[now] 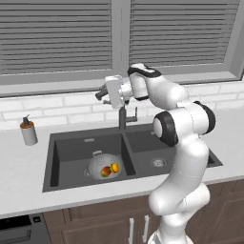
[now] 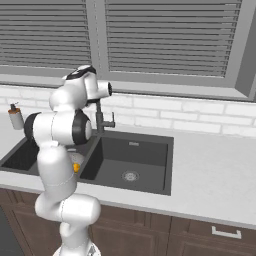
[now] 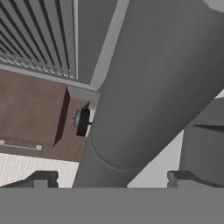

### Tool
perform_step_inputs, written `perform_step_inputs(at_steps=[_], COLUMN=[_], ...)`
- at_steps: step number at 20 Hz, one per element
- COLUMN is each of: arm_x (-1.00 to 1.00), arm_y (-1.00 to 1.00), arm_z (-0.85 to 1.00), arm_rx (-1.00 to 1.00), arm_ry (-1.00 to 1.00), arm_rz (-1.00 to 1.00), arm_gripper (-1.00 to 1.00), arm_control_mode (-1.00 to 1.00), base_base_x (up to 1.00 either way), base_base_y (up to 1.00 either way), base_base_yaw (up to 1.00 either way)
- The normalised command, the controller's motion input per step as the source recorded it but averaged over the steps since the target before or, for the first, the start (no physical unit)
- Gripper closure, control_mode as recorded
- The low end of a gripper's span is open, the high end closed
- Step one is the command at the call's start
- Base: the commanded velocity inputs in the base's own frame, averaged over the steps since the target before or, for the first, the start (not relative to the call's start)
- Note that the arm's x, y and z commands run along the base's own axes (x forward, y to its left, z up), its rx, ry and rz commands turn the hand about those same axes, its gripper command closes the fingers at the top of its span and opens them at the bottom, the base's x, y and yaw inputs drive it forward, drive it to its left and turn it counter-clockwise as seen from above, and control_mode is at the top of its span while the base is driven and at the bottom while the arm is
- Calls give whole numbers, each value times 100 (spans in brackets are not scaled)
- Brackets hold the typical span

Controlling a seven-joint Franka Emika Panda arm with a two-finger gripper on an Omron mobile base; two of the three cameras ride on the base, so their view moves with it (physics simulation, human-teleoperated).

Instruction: Put the colander in the sink, put the mango, tangerine in the colander, and turn on the sink faucet and pour water over the colander.

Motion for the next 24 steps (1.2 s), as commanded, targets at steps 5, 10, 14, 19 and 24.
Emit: perform_step_inputs(at_steps=[5,10,14,19,24], arm_x=[8,-24,-54,-66,-72], arm_y=[57,5,-45,-84,-100], arm_z=[0,25,54,45,4], arm_rx=[0,0,0,0,-1], arm_ry=[-1,-7,-12,-13,-10], arm_rz=[0,0,0,0,0], arm_gripper=[-100,-100,-100,-100,-100], arm_control_mode=[-100,-100,-100,-100,-100], base_base_x=[0,0,0,0,0], base_base_y=[0,0,0,0,0], base_base_yaw=[0,0,0,0,0])
